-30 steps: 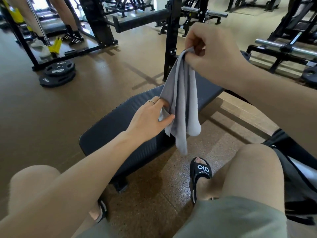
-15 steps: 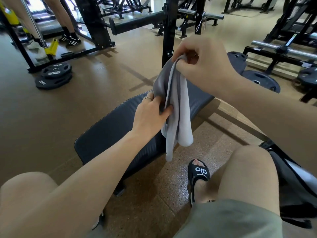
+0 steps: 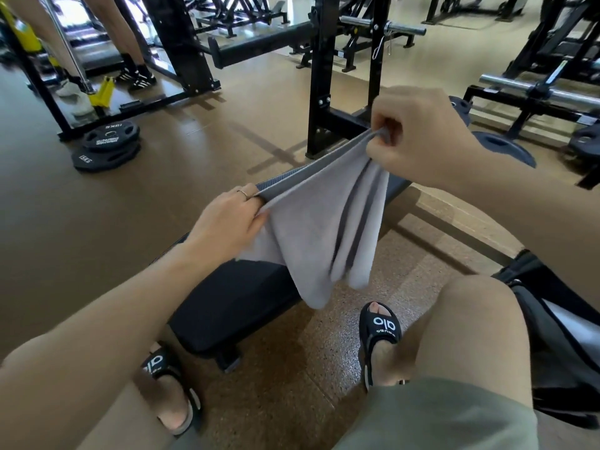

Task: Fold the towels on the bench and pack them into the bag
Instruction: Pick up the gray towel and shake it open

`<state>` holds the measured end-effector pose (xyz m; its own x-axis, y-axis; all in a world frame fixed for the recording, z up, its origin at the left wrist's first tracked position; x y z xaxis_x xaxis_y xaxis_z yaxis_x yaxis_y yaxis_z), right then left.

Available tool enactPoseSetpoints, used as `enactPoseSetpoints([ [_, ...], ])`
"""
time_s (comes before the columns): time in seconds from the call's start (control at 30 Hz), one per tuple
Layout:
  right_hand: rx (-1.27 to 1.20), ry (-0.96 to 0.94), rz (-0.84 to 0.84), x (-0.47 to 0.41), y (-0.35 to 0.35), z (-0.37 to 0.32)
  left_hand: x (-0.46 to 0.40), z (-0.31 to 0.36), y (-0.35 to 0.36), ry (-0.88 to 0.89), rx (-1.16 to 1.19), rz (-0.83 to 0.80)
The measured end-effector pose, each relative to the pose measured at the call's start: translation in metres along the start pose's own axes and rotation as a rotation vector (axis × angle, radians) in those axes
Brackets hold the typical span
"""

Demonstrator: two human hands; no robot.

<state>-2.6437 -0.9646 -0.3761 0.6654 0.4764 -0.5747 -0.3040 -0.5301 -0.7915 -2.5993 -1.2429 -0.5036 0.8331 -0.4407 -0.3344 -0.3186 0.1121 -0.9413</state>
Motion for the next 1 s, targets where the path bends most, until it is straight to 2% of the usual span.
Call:
enactPoseSetpoints([
  [0.1, 0.137, -0.011, -0.108, 0.007, 0.003, 0.02, 0.004, -0.023, -0.024, 0.098, -0.132, -0.06],
  [0.23, 0.229, -0.023, -0.253, 0.013, 0.012, 0.028, 0.001, -0.042, -0.056, 0.166, -0.173, -0.047],
  [0.33, 0.203, -0.011, -0.251, 0.009, 0.016, 0.029, -0.005, -0.047, -0.075, 0.209, -0.172, -0.039],
  [0.47, 0.221, -0.034, -0.304, 0.008, 0.026, 0.023, -0.006, -0.053, -0.097, 0.171, -0.092, -0.028],
  [0.67, 0.165, -0.06, -0.229, 0.0, 0.037, 0.02, 0.0, -0.063, -0.112, 0.202, -0.165, -0.083],
  [0.8, 0.126, -0.028, -0.303, -0.006, 0.039, 0.027, 0.01, -0.07, -0.117, 0.186, -0.139, -0.09],
  [1.0, 0.211, -0.049, -0.425, 0.004, 0.064, 0.018, 0.006, -0.064, -0.118, 0.21, -0.096, -0.089],
])
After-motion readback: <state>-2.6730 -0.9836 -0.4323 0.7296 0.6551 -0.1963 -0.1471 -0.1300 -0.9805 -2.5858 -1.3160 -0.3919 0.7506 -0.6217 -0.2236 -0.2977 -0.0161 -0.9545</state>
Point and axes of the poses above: each hand's wrist, its own x-axis away from the middle knuckle, its own y-axis out of the palm, z = x × y, the point moved 3 cm from there along -x, towards the middle knuckle, and after that the axes turned 8 degrees about y, right-handed, at the moved point
